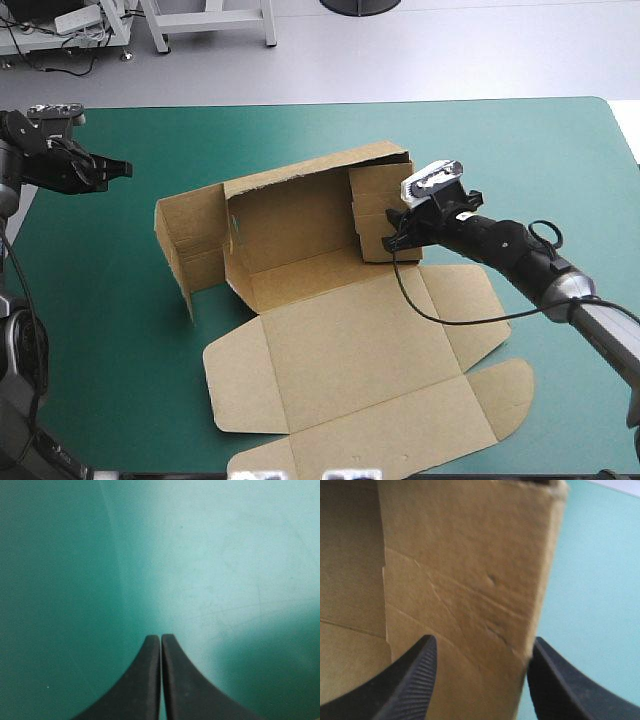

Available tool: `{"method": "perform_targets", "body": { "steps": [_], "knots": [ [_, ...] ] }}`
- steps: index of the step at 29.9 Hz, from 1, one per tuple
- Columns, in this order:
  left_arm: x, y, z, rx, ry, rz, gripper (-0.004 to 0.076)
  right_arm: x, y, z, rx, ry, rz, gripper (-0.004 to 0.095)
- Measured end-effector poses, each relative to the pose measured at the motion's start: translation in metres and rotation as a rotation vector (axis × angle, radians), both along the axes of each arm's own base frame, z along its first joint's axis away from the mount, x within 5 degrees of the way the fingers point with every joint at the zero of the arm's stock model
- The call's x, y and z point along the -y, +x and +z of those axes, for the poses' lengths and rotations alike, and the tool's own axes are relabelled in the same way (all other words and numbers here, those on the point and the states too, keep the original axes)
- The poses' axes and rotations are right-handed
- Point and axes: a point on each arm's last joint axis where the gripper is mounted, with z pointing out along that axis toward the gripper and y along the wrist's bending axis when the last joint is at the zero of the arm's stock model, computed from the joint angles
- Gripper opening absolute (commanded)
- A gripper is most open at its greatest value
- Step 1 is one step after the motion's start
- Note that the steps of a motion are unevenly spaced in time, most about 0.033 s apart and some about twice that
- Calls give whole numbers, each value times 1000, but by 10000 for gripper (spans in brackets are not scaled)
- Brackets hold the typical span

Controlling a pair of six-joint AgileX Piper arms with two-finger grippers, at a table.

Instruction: Fold the box

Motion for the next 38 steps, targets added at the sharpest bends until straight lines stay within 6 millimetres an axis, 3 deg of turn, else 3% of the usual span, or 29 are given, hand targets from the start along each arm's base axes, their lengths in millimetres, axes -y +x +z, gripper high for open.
{"method": "perform_targets", "body": {
  "steps": [3, 5, 7, 8, 11, 16, 22, 28, 31, 38],
  "knots": [
    [0, 0, 0, 1, 0, 0, -3, -8, 14, -3, 13, -10, -4, 414],
    [0, 0, 0, -1, 0, 0, -3, -11, 23, -11, -3, -15, -10, 293],
    [0, 0, 0, -2, 0, 0, -3, -14, 29, -20, -28, -17, -12, 44],
    [0, 0, 0, -2, 0, 0, -3, -15, 30, -22, -36, -16, -12, -23],
    [0, 0, 0, -3, -1, -1, -3, -18, 31, -17, -55, 11, 8, 0],
    [0, 0, 0, -6, 6, -1, -3, -23, 25, 11, -154, 56, 47, -1],
    [-2, 0, -1, -8, 16, 1, -3, -6, 21, 47, -343, -139, -63, -2],
    [-2, 0, -1, -7, 13, 2, -3, -3, 24, 87, -391, -169, -92, -24],
    [-2, 0, -1, -6, 9, 1, -3, -10, 35, 84, -461, -180, -67, -23],
    [-1, 0, -1, -4, 1, 1, -3, -29, 70, 30, -632, -221, -24, -24]
  ]
}}
